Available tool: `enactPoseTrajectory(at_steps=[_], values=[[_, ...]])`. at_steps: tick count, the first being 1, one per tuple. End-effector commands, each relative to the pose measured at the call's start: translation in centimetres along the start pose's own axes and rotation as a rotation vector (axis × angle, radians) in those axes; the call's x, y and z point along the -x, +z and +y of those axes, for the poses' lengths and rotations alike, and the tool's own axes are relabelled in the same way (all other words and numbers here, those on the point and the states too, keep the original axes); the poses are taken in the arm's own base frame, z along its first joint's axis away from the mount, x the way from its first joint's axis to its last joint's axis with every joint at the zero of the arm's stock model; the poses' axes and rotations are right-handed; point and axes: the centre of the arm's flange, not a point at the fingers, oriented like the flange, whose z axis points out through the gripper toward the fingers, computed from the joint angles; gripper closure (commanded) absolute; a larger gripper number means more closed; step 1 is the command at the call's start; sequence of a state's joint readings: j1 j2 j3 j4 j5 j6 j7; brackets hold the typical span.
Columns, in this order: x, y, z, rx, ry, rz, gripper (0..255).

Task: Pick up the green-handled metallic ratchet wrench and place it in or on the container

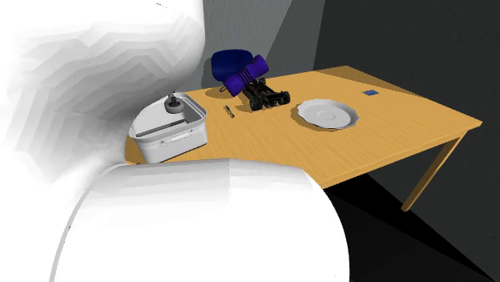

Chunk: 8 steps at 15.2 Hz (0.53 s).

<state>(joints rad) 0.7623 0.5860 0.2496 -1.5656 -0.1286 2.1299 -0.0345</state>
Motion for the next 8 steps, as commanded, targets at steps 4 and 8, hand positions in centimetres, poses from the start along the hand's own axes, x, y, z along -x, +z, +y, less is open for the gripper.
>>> enactPoseTrajectory(at_steps=[4, 8], values=[[-2.5, 0.8, -4.2, 0.000, 0.001, 0.000, 255], [-2.5, 2.9, -4.1, 0.000, 0.001, 0.000, 255]])
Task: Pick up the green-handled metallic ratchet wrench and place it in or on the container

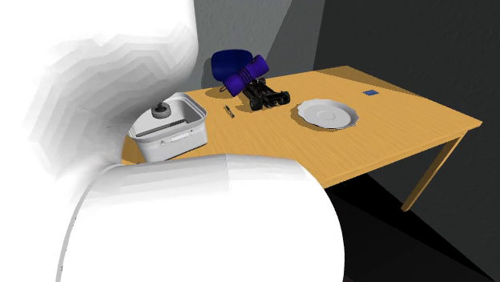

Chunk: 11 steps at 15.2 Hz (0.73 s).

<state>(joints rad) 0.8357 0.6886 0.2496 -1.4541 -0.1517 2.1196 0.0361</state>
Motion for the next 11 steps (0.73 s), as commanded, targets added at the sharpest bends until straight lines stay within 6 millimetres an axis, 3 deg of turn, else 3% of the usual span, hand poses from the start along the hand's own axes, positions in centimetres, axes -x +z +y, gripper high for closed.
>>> enactPoseTrajectory(at_steps=[1, 8, 11], values=[[0.0, 1.2, 0.0, 0.000, 0.000, 0.001, 255], [0.0, 5.1, 0.2, 0.000, 0.000, 0.001, 255], [0.0, 5.1, 0.2, 0.000, 0.000, 0.001, 255]])
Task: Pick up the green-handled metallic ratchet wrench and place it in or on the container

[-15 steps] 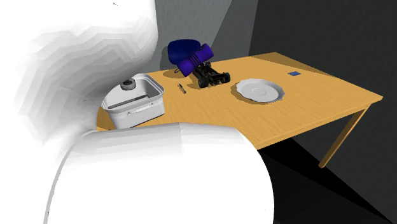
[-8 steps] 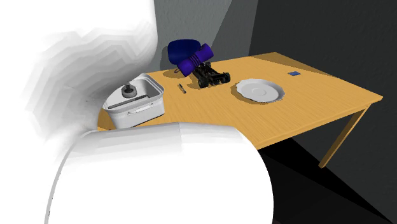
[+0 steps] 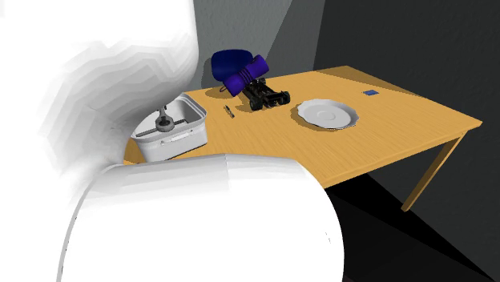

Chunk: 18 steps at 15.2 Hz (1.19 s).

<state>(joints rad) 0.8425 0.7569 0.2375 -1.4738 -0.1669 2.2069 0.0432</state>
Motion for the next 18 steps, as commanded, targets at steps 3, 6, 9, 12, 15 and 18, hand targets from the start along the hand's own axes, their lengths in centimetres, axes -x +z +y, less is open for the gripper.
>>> enactPoseTrajectory(at_steps=[3, 6, 9, 12, 15, 18], values=[[0.0, 0.0, 0.0, 0.000, 0.000, 0.001, 255], [0.0, 0.0, 0.0, 0.000, 0.000, 0.001, 0], [0.0, 0.0, 0.0, 0.000, 0.000, 0.001, 0], [0.0, -1.3, 0.0, 0.000, 0.000, 0.001, 0], [0.0, -5.0, 0.0, 0.000, 0.000, 0.001, 0], [0.0, -5.0, 0.0, 0.000, 0.000, 0.001, 0]])
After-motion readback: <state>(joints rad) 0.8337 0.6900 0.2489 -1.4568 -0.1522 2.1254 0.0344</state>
